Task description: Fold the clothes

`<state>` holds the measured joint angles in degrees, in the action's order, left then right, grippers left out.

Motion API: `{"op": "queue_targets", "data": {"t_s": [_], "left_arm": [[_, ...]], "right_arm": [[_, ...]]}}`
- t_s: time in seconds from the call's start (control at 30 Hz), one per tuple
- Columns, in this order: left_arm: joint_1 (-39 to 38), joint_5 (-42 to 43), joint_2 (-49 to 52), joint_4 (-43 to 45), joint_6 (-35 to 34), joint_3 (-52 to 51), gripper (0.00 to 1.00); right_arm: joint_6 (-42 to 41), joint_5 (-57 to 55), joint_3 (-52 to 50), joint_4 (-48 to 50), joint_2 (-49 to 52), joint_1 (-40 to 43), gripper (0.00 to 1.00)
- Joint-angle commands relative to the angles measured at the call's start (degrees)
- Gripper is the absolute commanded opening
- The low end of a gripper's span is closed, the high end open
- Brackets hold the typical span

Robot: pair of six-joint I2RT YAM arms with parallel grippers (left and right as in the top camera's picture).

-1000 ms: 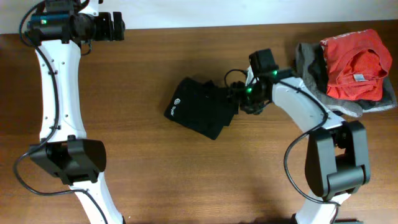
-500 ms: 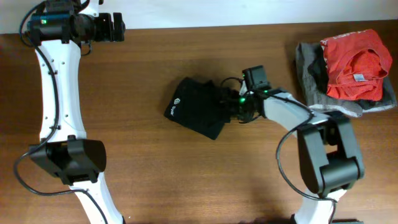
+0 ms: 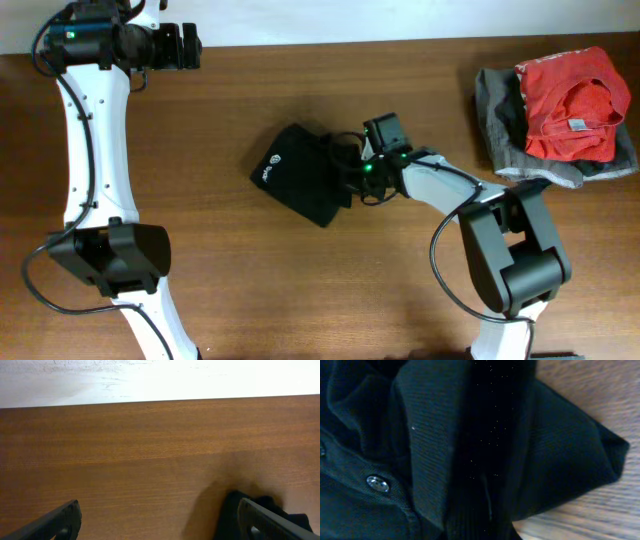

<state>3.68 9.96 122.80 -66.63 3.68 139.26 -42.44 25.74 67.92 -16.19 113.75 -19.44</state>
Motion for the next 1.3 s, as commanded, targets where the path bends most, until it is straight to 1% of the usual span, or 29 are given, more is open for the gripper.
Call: {"op": "queue_targets", "data": {"t_s": [0.0,0.13,0.27,0.43,0.53,0.77,0.87,0.97,1.1,1.27], "left_arm": [[0.02,-0.39,-0.66,-0.09,1.11,-0.48,0.99],[0.02,-0.39,-0.66,-0.04,1.11,-0.48,0.99],[0.02,-0.39,-0.66,-0.02,1.11,-0.48,0.99],[0.02,-0.39,-0.66,-0.02,1.11,-0.48,0.99],[0.02,-0.39,-0.66,0.11,1.11,-0.48,0.99],[0.02,-0.39,-0.66,0.13,1.11,-0.48,0.99],[0.02,-0.39,-0.66,0.15,1.11,-0.48,0.99],[0.02,-0.39,-0.63,0.33,1.11,-0.48,0.99],[-0.04,-0.39,-0.63,0.61,1.11,-0.48,0.99],[-0.04,-0.39,-0.5,0.66,1.09,-0.48,0.99]], "right_arm": [[4.83,3.58,0.48,0.83,0.13,4.11,0.04],[9.6,8.79,3.06,0.76,-3.21,8.28,0.04],[13.27,11.15,6.36,-0.44,-7.54,10.97,0.04],[14.58,11.78,12.63,-2.03,-12.57,14.01,0.04],[14.32,11.23,17.35,-2.08,-13.4,15.52,0.04],[10.23,1.09,27.74,-2.62,-13.4,19.02,0.04],[8.24,-2.23,32.22,-2.43,-13.4,22.67,0.04],[3.58,-2.64,33.46,-0.52,-13.4,26.45,0.04],[-1.22,-2.93,33.46,5.25,-13.31,32.22,0.04],[-4.83,-8.79,33.46,7.02,-13.31,36.0,0.04]]}}
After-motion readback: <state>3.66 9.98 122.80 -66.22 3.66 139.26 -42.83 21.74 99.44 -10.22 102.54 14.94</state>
